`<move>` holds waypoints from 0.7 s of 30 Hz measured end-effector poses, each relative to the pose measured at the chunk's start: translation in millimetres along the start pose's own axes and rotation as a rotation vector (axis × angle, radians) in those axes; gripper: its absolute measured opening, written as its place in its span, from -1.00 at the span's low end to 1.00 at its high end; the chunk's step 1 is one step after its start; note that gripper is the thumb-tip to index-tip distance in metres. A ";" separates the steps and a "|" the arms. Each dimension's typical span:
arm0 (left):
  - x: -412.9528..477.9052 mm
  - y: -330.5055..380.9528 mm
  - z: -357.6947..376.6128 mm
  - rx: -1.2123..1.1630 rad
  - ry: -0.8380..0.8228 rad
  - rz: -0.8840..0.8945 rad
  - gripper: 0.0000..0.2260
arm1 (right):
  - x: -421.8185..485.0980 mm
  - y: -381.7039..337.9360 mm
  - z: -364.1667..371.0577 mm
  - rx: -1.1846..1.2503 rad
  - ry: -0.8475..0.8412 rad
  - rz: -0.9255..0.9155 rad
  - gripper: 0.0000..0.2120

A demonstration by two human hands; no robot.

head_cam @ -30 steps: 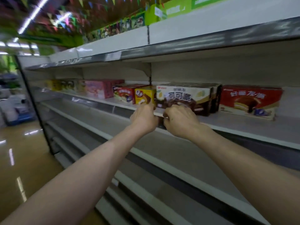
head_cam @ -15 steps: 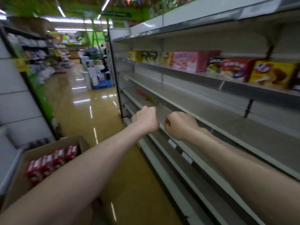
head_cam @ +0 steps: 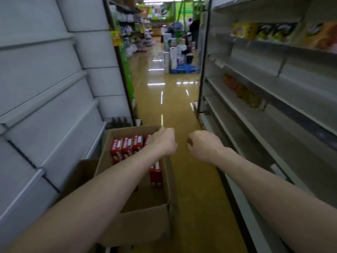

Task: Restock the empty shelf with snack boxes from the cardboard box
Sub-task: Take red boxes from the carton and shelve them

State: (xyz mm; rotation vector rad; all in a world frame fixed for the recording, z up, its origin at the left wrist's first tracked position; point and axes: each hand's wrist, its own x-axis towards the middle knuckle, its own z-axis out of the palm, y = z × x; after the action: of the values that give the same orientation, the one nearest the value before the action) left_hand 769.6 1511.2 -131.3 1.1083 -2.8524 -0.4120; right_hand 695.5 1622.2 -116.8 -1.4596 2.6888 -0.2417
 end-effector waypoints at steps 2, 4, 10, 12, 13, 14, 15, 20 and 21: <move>13.6 -24.5 1.0 -0.018 -0.024 -0.053 -0.75 | 25.1 -13.0 11.9 0.036 -0.052 -0.059 -0.87; 27.4 -45.5 0.3 -0.053 -0.056 -0.105 -0.80 | 48.8 -21.8 22.6 0.070 -0.101 -0.110 -0.86; 76.9 -98.2 15.6 -0.198 -0.132 -0.339 -0.61 | 129.3 -35.1 60.1 0.137 -0.238 -0.246 -0.85; 90.8 -114.4 24.2 -0.261 -0.136 -0.425 -0.63 | 153.8 -36.3 71.9 0.150 -0.287 -0.271 -0.85; 96.8 -123.4 29.3 -0.294 -0.136 -0.461 -0.67 | 165.9 -37.0 78.4 0.157 -0.303 -0.278 -0.85; 101.7 -132.4 34.9 -0.322 -0.140 -0.496 -0.71 | 176.7 -37.9 84.8 0.164 -0.319 -0.282 -0.86; 105.3 -141.3 40.8 -0.344 -0.148 -0.532 -0.73 | 186.1 -38.9 91.9 0.165 -0.339 -0.284 -0.86; 118.4 -188.1 72.6 -0.414 -0.184 -0.685 -0.67 | 217.6 -52.6 133.0 0.172 -0.430 -0.290 -0.89; 122.2 -196.4 79.3 -0.421 -0.190 -0.705 -0.65 | 222.7 -56.1 141.1 0.167 -0.443 -0.287 -0.87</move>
State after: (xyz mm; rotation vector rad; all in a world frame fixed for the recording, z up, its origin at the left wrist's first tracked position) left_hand 796.3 1308.5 -265.5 2.0081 -2.2303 -1.1324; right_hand 639.9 1391.0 -243.5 -1.6177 2.0661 -0.1328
